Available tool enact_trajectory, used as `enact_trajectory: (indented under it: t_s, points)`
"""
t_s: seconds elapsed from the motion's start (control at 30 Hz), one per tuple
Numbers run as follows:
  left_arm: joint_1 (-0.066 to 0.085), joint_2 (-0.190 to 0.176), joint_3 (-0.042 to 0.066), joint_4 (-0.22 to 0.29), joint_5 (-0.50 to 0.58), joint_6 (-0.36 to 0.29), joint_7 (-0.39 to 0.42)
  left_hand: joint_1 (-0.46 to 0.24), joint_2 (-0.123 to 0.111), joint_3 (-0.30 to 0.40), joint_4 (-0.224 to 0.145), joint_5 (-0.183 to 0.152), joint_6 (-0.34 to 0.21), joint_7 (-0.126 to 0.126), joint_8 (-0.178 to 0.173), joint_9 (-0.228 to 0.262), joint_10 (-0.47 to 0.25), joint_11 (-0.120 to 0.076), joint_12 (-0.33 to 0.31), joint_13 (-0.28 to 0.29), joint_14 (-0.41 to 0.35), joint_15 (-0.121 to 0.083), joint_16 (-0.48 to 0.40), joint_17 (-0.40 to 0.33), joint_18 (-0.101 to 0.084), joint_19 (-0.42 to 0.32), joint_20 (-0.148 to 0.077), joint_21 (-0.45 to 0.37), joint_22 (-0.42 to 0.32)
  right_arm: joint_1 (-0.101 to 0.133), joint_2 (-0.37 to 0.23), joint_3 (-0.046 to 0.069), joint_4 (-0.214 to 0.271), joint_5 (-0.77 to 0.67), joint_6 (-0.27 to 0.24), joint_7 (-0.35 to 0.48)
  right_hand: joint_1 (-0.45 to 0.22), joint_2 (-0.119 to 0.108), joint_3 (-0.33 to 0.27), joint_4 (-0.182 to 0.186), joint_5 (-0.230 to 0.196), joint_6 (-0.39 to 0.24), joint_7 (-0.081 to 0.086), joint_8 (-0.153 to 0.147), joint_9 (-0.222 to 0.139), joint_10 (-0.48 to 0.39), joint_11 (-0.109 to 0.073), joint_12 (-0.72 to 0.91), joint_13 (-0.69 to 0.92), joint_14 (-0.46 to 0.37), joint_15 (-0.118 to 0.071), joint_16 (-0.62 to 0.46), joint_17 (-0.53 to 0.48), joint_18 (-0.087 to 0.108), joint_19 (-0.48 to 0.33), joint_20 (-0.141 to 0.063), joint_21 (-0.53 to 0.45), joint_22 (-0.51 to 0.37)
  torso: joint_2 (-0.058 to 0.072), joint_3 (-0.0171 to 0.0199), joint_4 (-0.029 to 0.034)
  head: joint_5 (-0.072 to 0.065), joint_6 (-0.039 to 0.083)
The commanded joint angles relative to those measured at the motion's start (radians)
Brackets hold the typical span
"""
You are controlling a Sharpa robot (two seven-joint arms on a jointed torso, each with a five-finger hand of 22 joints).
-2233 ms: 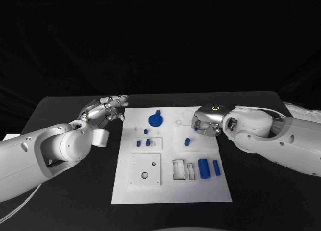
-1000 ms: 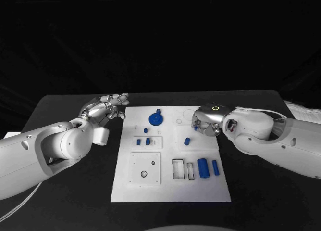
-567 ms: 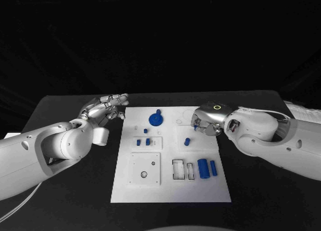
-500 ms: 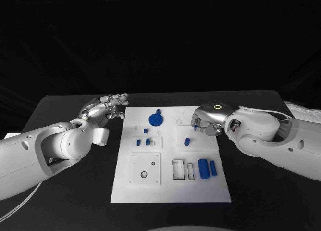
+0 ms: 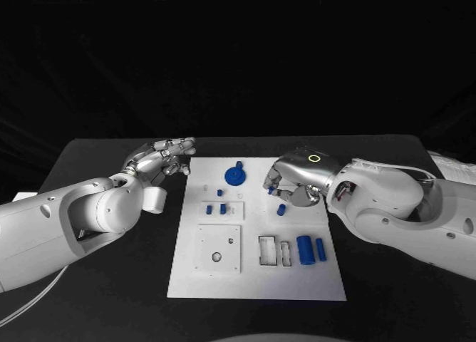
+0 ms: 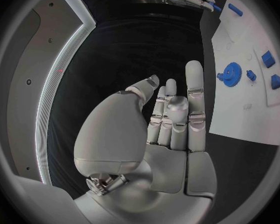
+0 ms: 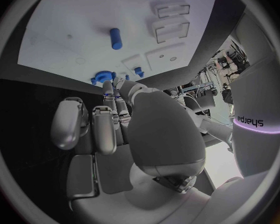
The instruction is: Assemble the parts on the task board
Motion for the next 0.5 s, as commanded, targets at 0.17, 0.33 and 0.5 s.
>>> enact_trajectory:
  t_s: [0.17, 0.33, 0.5]
  points:
    - [0.0, 0.006, 0.001, 0.001, 0.0, 0.01, 0.008, 0.007, -0.001, -0.002, -0.004, 0.005, -0.01, 0.001, 0.005, -0.001, -0.007, -0.001, 0.005, 0.002, -0.006, 0.004, -0.005, -0.002, 0.009, -0.006, 0.004, -0.007, -0.001, -0.024, 0.063, 0.001, 0.019, 0.014, -0.018, 0.017, -0.009, -0.002, 0.008, -0.002, 0.009, 0.007, 0.002, 0.002, 0.001, 0.006, 0.002, -0.002, 0.0, 0.064, -0.004, 0.005, 0.043, 0.01, 0.003, -0.003, 0.001, -0.003, 0.0, -0.0011, -0.0017, 0.046, -0.011]
    - [0.0, 0.008, 0.001, 0.002, 0.0, 0.011, 0.008, 0.007, -0.001, -0.002, -0.004, 0.005, -0.01, 0.001, 0.005, -0.001, -0.007, -0.001, 0.005, 0.002, -0.006, 0.004, -0.005, -0.002, 0.009, -0.006, 0.004, -0.007, -0.001, -0.071, 0.116, 0.0, -0.008, 0.015, -0.013, 0.034, -0.011, -0.002, 0.011, -0.005, 0.013, 0.006, 0.003, 0.001, 0.001, 0.005, 0.003, -0.003, -0.002, 0.063, -0.004, 0.004, 0.042, 0.011, 0.003, -0.003, 0.0, -0.005, 0.001, -0.001, -0.0016, 0.077, -0.022]
    - [0.0, 0.012, 0.001, 0.005, 0.0, 0.013, 0.007, 0.007, -0.001, -0.002, -0.004, 0.005, -0.01, 0.001, 0.005, -0.001, -0.007, -0.001, 0.005, 0.002, -0.006, 0.004, -0.005, -0.002, 0.009, -0.006, 0.004, -0.007, -0.001, -0.125, 0.168, -0.001, -0.044, 0.015, -0.004, 0.055, -0.013, -0.003, 0.012, -0.007, 0.015, 0.004, 0.005, 0.0, 0.001, 0.004, 0.004, -0.004, -0.004, 0.063, -0.004, 0.003, 0.041, 0.011, 0.002, -0.004, -0.001, -0.008, 0.001, -0.0018, 0.001, 0.098, -0.033]
